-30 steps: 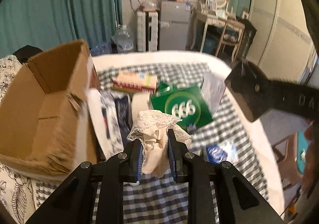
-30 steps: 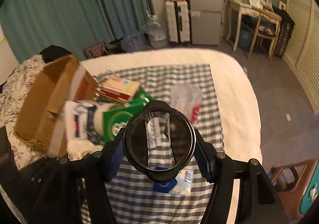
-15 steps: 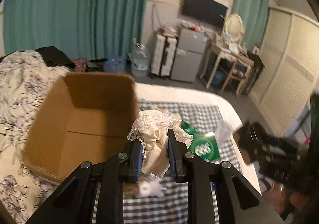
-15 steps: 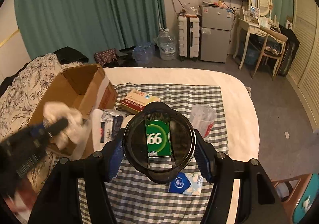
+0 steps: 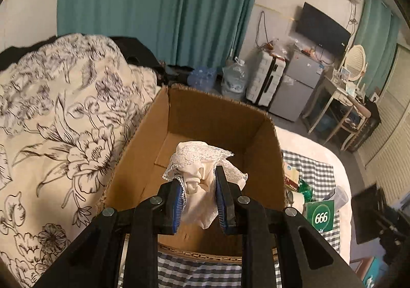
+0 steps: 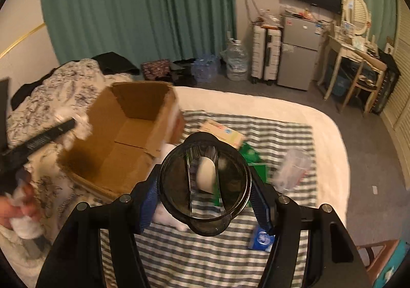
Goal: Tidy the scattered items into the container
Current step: 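Carry both items into the cardboard box and open both tools to release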
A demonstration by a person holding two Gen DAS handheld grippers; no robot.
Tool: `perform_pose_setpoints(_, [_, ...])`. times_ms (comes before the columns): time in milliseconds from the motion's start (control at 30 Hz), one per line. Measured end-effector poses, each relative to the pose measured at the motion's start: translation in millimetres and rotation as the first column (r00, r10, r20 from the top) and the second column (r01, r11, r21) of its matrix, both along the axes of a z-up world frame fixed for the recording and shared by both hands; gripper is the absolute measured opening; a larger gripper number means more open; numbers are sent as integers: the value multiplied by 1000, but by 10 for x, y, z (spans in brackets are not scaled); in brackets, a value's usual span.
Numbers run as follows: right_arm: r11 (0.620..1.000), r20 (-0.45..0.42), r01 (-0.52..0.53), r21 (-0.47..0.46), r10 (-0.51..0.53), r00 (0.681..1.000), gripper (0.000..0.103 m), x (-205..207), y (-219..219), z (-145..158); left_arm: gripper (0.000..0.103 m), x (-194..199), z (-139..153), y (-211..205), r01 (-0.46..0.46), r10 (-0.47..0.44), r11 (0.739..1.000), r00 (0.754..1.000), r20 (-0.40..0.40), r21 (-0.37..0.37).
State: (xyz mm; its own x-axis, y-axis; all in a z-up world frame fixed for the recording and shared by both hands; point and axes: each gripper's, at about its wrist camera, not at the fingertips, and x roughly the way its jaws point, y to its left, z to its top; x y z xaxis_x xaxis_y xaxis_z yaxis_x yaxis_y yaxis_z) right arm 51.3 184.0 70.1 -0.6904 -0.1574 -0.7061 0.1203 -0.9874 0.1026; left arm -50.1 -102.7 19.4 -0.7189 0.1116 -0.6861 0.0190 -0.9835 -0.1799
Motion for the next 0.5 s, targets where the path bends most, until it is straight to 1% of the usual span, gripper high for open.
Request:
perform_pose_setpoints(100, [997,-13,-62,-45,62,998,63,-126,-292,77,22,-20,-56,-42,15,-15,1000,1000,25,12])
perform_pose_setpoints(200, [994,-22,-97,-52,96,995,63,-295,-600,83,22,-23,-80,-125,13,-14,999,1000,25,36])
perform_pose_setpoints(267, [989,-14,-131,-72,131,991,63,-435,-833,32,22,-35,-86,-186,9,-11,999,1000,27,44])
perform_pose_setpoints(367, [982,5,-155,-109,156,988,63,-597,-1060,-62,22,-79,-130,-292,3,-6,997,999,39,78])
perform_pose_setpoints(400, [981,10,-158,-117,160,987,63,-635,-1113,-83,25,-92,-143,-308,3,-7,997,999,43,82])
perform_pose_setpoints(433, [980,15,-158,-117,161,987,63,-669,-1155,-106,27,-106,-161,-319,4,-8,996,999,47,86])
perform_pose_setpoints(500, [982,22,-153,-107,156,988,63,-726,-1222,-162,58,-119,-177,-324,7,-11,996,999,49,93])
